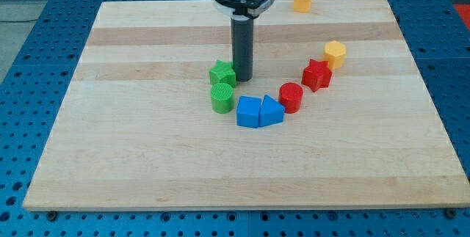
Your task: Push the yellow heart to the top of the green star
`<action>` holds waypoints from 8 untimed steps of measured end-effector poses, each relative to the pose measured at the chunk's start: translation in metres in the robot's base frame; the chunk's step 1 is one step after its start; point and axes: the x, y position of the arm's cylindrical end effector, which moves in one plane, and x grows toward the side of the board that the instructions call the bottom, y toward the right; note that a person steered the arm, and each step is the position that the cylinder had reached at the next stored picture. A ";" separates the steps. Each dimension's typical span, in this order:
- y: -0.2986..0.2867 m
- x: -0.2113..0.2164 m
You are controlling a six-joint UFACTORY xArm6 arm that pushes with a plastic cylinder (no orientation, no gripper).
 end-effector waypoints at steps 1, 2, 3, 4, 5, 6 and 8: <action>-0.006 0.000; -0.011 0.000; -0.014 0.000; 0.002 -0.001; 0.033 -0.009; 0.036 -0.036; 0.095 -0.116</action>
